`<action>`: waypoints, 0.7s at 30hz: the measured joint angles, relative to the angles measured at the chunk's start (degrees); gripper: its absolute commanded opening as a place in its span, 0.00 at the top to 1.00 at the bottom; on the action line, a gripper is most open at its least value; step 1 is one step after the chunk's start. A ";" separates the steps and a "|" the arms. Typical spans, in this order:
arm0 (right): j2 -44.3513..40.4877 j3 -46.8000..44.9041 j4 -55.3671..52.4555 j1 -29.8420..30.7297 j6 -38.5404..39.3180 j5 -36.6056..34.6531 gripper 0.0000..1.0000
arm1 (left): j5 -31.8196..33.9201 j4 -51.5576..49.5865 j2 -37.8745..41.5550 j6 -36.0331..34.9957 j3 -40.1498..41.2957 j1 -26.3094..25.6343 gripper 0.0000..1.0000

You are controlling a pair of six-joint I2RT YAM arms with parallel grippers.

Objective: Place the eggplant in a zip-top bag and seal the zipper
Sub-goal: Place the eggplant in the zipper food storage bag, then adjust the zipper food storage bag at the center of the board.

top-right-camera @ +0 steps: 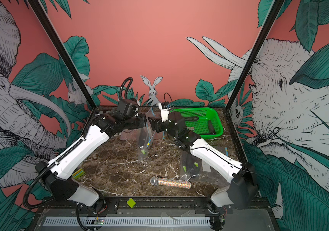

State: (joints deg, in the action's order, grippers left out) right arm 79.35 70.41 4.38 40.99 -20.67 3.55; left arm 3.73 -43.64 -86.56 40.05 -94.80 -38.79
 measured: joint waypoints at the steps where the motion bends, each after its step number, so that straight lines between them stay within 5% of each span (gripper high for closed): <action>1: -1.22 0.39 -0.92 -0.66 -0.15 0.59 0.18 | 0.72 0.00 0.00 0.50 0.00 0.00 1.00; 12: -13.11 -4.44 -8.96 -4.68 2.62 6.45 0.22 | 12.68 3.15 2.54 9.33 -1.86 0.00 1.00; 21: -17.81 -8.96 -8.50 -9.46 7.96 19.12 0.32 | 14.75 7.19 5.70 15.37 -3.69 0.07 1.00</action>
State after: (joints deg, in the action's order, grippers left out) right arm 61.54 61.45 -4.12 31.53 -12.71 22.68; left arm 18.48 -36.45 -80.86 55.42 -98.50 -38.72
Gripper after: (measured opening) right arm 0.688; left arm 0.047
